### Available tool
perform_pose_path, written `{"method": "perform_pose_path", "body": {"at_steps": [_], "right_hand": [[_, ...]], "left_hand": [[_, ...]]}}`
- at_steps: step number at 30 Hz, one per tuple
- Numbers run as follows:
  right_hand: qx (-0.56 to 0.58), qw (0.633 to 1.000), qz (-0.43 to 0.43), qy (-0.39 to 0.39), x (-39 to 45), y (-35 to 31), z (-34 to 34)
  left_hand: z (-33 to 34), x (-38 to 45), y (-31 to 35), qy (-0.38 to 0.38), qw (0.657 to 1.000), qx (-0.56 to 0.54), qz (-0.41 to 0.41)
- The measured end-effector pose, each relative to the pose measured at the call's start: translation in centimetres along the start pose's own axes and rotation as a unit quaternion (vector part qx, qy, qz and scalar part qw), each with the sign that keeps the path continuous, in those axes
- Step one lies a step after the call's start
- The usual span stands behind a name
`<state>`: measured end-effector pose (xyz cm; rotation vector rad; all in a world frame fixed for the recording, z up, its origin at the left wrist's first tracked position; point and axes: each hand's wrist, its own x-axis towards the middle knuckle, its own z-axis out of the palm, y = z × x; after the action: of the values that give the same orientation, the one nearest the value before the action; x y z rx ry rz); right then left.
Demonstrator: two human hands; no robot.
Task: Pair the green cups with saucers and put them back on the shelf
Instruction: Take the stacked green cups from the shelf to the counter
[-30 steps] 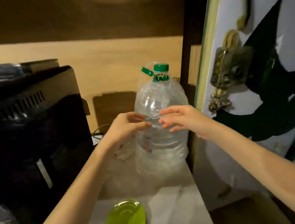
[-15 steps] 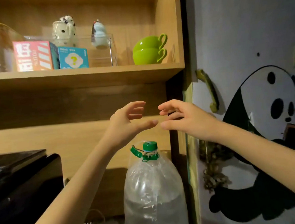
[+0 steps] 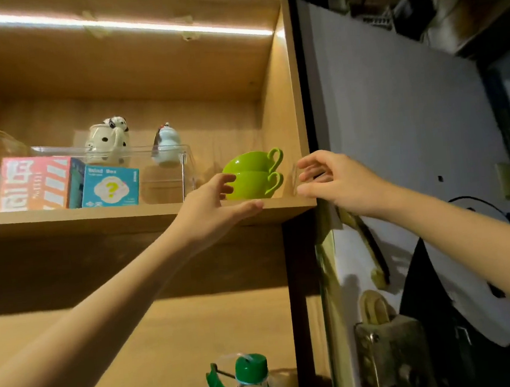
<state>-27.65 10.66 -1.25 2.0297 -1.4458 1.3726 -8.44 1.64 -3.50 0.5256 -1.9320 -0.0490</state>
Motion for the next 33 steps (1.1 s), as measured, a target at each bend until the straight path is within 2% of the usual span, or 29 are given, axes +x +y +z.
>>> {"method": "perform_pose_path", "body": {"at_steps": [3, 7, 12, 15, 17, 21, 26, 30, 33], "right_hand": [[0.0, 1.0, -0.008, 0.024, 1.9, 1.1, 0.5], [-0.007, 1.0, -0.003, 0.028, 3.6, 3.0, 2.3], [0.052, 0.996, 0.034, 0.07, 5.7, 4.3, 3.7], [0.104, 0.992, 0.051, 0.059, 6.7, 4.9, 4.3], [0.143, 0.986, 0.069, 0.057, 7.4, 5.3, 4.8], [0.15, 0.979, 0.092, 0.101, 8.1, 5.1, 5.6], [0.136, 0.984, 0.09, 0.079, 7.9, 4.7, 5.4], [0.248, 0.962, 0.099, 0.051, 7.3, 4.6, 4.3], [0.274, 0.954, 0.11, 0.054, 6.6, 4.2, 3.4]], "left_hand": [[0.8, 1.7, -0.6, 0.031, 0.993, 0.112, 0.021], [1.8, 3.5, -2.5, 0.079, 0.976, 0.202, 0.004], [2.6, 6.2, -3.8, 0.08, 0.98, 0.181, -0.033], [4.1, 6.8, -4.2, 0.105, 0.961, 0.248, -0.06], [4.5, 7.3, -4.5, 0.096, 0.95, 0.287, -0.076], [4.0, 8.3, -4.3, 0.043, 0.96, 0.242, -0.132], [3.7, 8.4, -4.8, 0.047, 0.976, 0.172, -0.121], [3.3, 8.0, -4.6, 0.035, 0.991, 0.073, -0.108], [2.8, 7.6, -4.3, 0.037, 0.993, -0.046, -0.106]]}}
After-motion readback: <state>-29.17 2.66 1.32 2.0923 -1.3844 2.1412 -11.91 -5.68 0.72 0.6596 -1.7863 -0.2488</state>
